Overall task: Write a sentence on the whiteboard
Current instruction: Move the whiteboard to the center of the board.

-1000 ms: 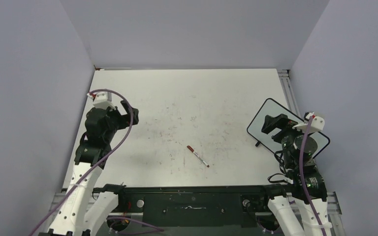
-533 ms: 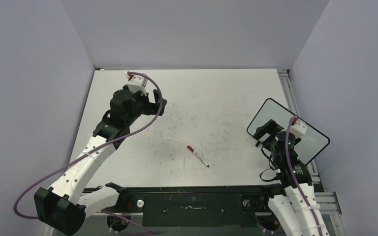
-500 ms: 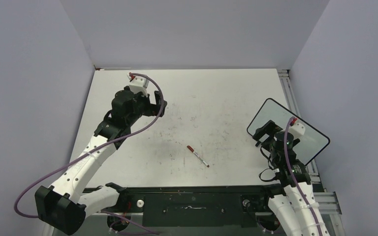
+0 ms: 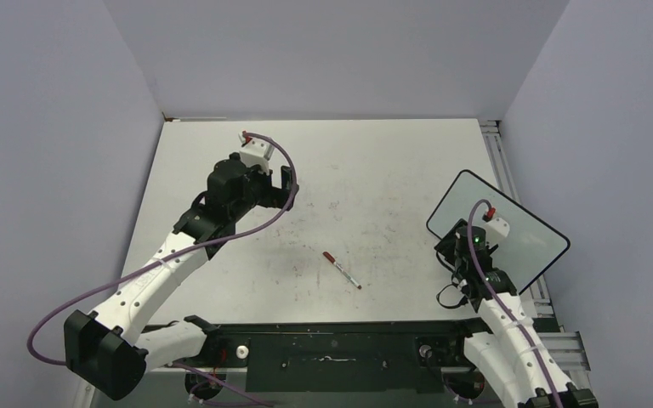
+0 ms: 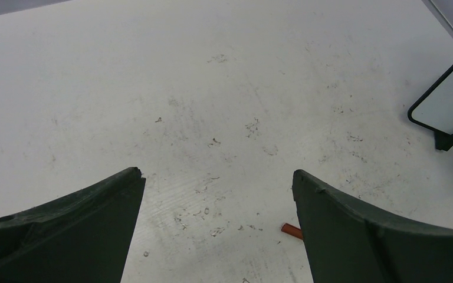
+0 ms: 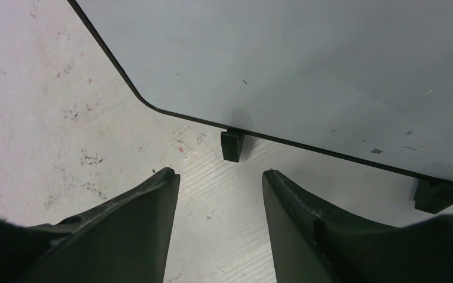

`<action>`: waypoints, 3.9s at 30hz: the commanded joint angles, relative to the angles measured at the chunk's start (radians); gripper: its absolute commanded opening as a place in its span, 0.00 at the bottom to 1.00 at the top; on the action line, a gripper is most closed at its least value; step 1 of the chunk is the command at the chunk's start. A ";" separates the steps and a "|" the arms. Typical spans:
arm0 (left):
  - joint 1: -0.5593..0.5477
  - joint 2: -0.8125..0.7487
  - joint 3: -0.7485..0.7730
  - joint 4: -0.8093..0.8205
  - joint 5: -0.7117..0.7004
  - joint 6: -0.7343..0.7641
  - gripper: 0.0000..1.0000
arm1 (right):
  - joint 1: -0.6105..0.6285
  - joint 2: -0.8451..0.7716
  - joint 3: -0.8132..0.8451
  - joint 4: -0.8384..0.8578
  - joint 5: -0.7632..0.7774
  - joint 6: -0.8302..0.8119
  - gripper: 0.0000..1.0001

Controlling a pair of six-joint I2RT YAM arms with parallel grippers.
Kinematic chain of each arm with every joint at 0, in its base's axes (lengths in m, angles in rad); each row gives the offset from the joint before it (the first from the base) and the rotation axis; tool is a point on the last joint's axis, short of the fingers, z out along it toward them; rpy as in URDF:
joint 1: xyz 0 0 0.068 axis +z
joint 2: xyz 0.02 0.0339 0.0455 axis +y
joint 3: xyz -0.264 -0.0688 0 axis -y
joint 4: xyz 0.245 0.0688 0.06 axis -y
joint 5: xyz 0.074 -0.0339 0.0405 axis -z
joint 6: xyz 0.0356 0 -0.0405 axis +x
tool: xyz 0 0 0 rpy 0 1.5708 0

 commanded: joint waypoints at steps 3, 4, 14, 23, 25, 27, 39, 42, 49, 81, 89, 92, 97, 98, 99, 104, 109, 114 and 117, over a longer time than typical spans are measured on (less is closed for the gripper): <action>-0.014 -0.008 0.007 0.041 0.013 -0.008 0.96 | 0.002 0.121 0.012 0.119 0.003 0.001 0.54; -0.016 -0.009 0.005 0.044 0.013 -0.009 0.96 | 0.002 0.133 0.009 0.122 0.010 0.005 0.54; -0.032 0.007 0.010 0.040 0.023 -0.010 0.96 | 0.009 0.229 -0.042 0.248 0.038 0.037 0.54; -0.042 0.026 0.017 0.029 0.030 -0.015 0.96 | 0.012 0.294 -0.033 0.280 0.059 0.045 0.51; -0.044 0.029 0.019 0.028 0.034 -0.016 0.96 | 0.013 0.319 -0.019 0.269 0.063 0.051 0.49; -0.047 0.030 0.021 0.026 0.034 -0.018 0.96 | 0.013 0.336 -0.013 0.269 0.065 0.049 0.47; -0.059 0.042 0.024 0.021 0.052 -0.028 0.96 | 0.013 0.388 0.003 0.288 0.073 0.042 0.45; -0.063 0.043 0.026 0.021 0.066 -0.031 0.96 | 0.013 0.414 0.014 0.295 0.076 0.033 0.42; -0.067 0.051 0.031 0.018 0.078 -0.031 0.96 | 0.013 0.429 0.013 0.329 0.074 0.020 0.39; -0.090 0.091 0.058 -0.021 0.088 -0.026 0.96 | 0.164 0.516 0.051 0.499 0.033 -0.046 0.05; -0.092 0.086 0.056 -0.019 0.071 -0.023 0.96 | 0.328 0.625 0.112 0.601 0.059 -0.071 0.05; -0.092 0.076 0.054 -0.021 0.046 -0.020 0.96 | 0.386 0.677 0.140 0.641 0.065 -0.081 0.05; -0.080 0.020 0.045 -0.028 -0.059 -0.008 0.96 | 0.475 0.772 0.201 0.709 0.041 -0.115 0.05; -0.067 0.005 0.044 -0.028 -0.070 -0.007 0.96 | 0.488 0.792 0.214 0.719 0.036 -0.124 0.05; -0.043 -0.009 0.039 -0.026 -0.069 -0.014 0.96 | 0.503 0.807 0.229 0.727 0.031 -0.133 0.05; 0.136 -0.068 0.016 0.009 0.028 -0.096 0.96 | 0.563 0.891 0.295 0.763 0.008 -0.170 0.05; 0.243 -0.101 0.001 0.025 0.072 -0.125 0.96 | 0.629 0.979 0.371 0.799 -0.020 -0.201 0.05; 0.261 -0.105 0.001 0.022 0.059 -0.113 0.96 | 0.709 1.086 0.471 0.804 -0.026 -0.232 0.05; 0.263 -0.099 0.004 0.018 0.056 -0.109 0.96 | 0.755 1.139 0.518 0.812 -0.027 -0.235 0.05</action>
